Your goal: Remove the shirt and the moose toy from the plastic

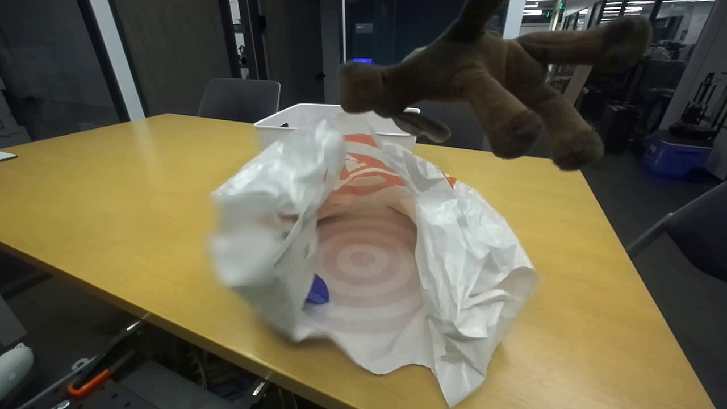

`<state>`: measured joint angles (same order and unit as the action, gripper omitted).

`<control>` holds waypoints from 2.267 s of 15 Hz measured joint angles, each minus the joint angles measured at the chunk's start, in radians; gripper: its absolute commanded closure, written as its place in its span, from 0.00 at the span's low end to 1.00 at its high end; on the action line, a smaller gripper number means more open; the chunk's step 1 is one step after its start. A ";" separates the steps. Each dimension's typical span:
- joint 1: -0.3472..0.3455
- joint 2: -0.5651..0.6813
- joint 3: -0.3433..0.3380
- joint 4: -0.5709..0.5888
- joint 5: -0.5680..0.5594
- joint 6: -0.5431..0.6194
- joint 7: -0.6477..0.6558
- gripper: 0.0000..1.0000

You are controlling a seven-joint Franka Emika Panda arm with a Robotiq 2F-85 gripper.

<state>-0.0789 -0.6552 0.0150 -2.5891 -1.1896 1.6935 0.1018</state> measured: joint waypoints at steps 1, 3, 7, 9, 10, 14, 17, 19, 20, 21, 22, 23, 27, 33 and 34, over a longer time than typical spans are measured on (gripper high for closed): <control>-0.004 0.001 -0.010 -0.016 -0.055 -0.016 0.018 0.98; -0.012 0.007 -0.033 -0.043 -0.160 -0.057 0.055 0.98; 0.004 0.016 -0.055 -0.046 -0.238 -0.092 0.176 0.98; 0.059 0.002 -0.056 -0.026 -0.144 -0.088 0.191 0.98; 0.091 -0.006 -0.055 -0.013 -0.091 -0.085 0.191 0.98; 0.196 -0.014 -0.040 0.055 0.110 -0.033 0.190 0.98; 0.250 -0.011 -0.012 0.098 0.256 0.039 0.190 0.98; 0.277 0.004 0.013 0.108 0.347 0.119 0.190 0.98; 0.288 0.019 0.026 0.109 0.388 0.170 0.190 0.98; 0.295 0.042 0.036 0.109 0.426 0.232 0.190 0.98; 0.299 0.073 0.043 0.110 0.459 0.299 0.190 0.98; 0.301 0.112 0.049 0.111 0.491 0.373 0.189 0.98; 0.300 0.285 0.057 0.121 0.637 0.624 0.107 0.98; 0.304 0.456 0.056 0.168 1.040 0.687 -0.247 0.46; 0.301 0.465 0.055 0.184 1.081 0.649 -0.275 0.38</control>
<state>0.2221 -0.1904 0.0705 -2.4046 -0.1083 2.3426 -0.1729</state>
